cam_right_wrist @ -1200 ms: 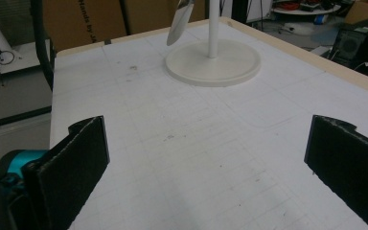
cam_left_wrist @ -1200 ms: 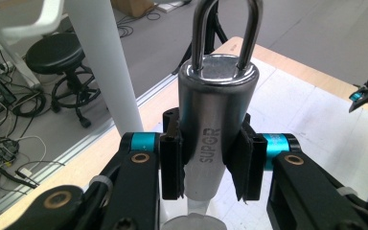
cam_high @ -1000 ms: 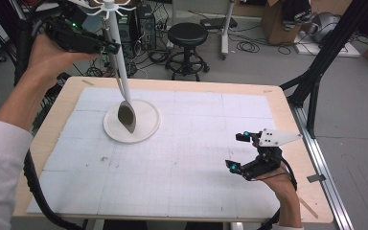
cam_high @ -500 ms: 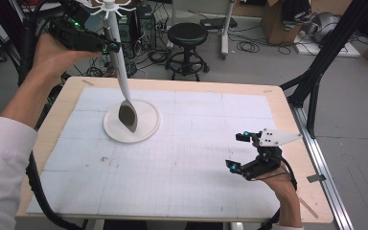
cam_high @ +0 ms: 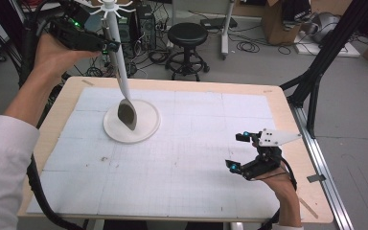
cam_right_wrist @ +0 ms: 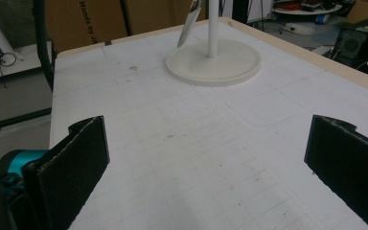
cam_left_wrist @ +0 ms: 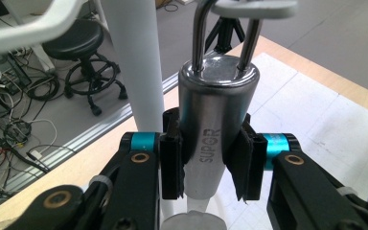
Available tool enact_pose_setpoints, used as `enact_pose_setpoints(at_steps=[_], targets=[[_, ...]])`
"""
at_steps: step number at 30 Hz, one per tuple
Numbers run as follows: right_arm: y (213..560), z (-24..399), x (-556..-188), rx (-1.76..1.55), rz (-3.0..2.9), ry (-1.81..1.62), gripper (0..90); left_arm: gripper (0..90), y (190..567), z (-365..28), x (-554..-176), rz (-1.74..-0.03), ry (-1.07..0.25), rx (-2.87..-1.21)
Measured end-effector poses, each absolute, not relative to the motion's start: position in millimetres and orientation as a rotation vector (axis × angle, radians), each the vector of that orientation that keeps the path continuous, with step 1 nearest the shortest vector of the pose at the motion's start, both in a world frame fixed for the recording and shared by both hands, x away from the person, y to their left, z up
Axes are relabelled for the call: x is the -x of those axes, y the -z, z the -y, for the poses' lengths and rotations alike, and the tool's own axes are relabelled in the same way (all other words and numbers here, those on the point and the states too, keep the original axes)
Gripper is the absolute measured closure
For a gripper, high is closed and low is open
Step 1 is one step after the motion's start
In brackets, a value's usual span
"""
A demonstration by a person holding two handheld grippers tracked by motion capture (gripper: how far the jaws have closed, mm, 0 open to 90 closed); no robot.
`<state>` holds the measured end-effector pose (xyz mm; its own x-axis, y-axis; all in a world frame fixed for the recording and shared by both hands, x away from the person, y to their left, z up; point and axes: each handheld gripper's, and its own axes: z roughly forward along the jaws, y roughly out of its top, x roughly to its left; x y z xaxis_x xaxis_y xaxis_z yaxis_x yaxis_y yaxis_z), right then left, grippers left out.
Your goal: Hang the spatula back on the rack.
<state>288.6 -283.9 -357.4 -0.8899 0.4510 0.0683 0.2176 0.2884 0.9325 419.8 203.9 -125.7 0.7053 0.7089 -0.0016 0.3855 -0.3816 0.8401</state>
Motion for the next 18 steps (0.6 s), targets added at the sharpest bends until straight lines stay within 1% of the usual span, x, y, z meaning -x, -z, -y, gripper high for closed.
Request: enact_pose_setpoints(at_steps=[8,11,14,17,18], targets=[[357,284,-288,-0.616,-2.348,-1.645,0.4,66.4,128,-208,-413,-0.796,-0.480,-2.018],[357,284,-288,-0.616,-2.347,-1.649,0.4,60.6,132,-213,-406,-0.764,-0.486,-1.971],[357,283,-287,-0.613,-2.347,-1.645,0.4,57.2,137,-217,-400,-0.746,-0.487,-2.004],[356,283,-287,-0.609,-2.341,-1.642,0.4,49.3,141,-224,-389,-0.714,-0.495,-1.963],[356,283,-287,-0.611,-2.340,-1.641,0.4,48.8,143,-226,-385,-0.709,-0.493,-1.966]])
